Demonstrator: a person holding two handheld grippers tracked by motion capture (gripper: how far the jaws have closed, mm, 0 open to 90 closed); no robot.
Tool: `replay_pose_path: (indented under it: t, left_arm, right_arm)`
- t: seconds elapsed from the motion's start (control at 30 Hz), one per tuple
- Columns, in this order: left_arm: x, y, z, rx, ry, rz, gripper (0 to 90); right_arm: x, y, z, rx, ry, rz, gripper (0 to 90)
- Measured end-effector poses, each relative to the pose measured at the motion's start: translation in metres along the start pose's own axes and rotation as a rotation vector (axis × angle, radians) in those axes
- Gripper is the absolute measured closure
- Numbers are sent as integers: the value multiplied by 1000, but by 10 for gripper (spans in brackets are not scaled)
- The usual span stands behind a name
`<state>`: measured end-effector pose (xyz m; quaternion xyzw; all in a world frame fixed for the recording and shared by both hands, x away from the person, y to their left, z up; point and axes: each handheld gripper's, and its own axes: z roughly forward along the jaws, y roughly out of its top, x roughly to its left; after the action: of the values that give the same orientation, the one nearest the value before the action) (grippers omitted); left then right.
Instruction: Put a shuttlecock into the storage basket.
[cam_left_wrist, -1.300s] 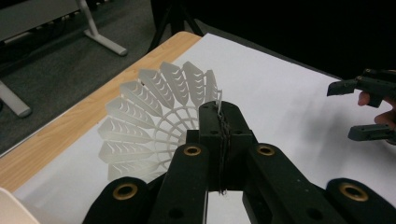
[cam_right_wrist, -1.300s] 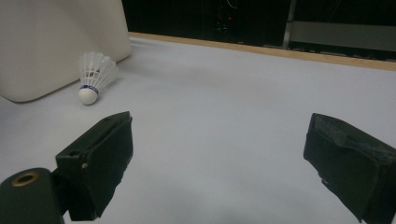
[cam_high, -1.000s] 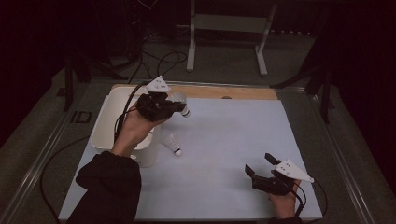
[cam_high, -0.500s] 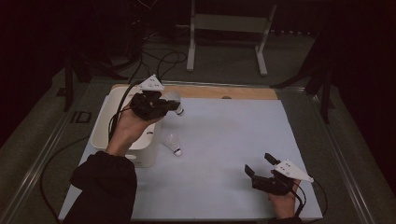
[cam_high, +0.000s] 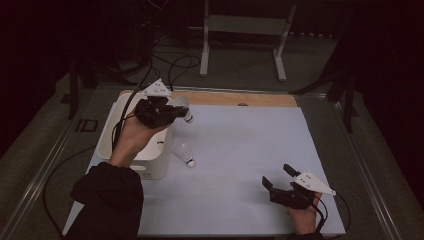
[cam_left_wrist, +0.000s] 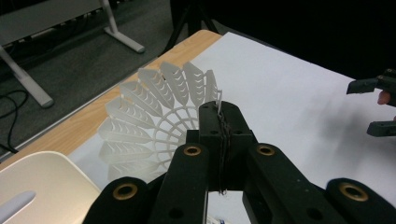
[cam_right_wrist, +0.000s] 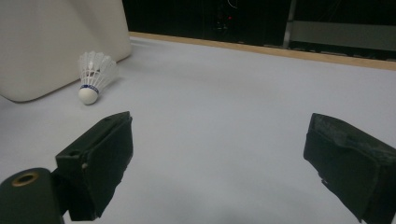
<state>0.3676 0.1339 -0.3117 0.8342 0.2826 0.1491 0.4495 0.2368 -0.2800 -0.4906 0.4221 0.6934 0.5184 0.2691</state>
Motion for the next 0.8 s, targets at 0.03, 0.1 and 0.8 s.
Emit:
replay_pose_path:
  t: [0.03,0.1,0.8]
  left_arm:
    - [0,0,-1,-2,1,-2,897]
    - [1,-1,-2,-1,5,-2,897]
    - [9,-4,-15,-5,36,-15,897]
  right_arm:
    - [0,0,0,0,0,0,81]
    - [0,0,0,0,0,0,81]
    - [0,0,0,1,0,-2,81]
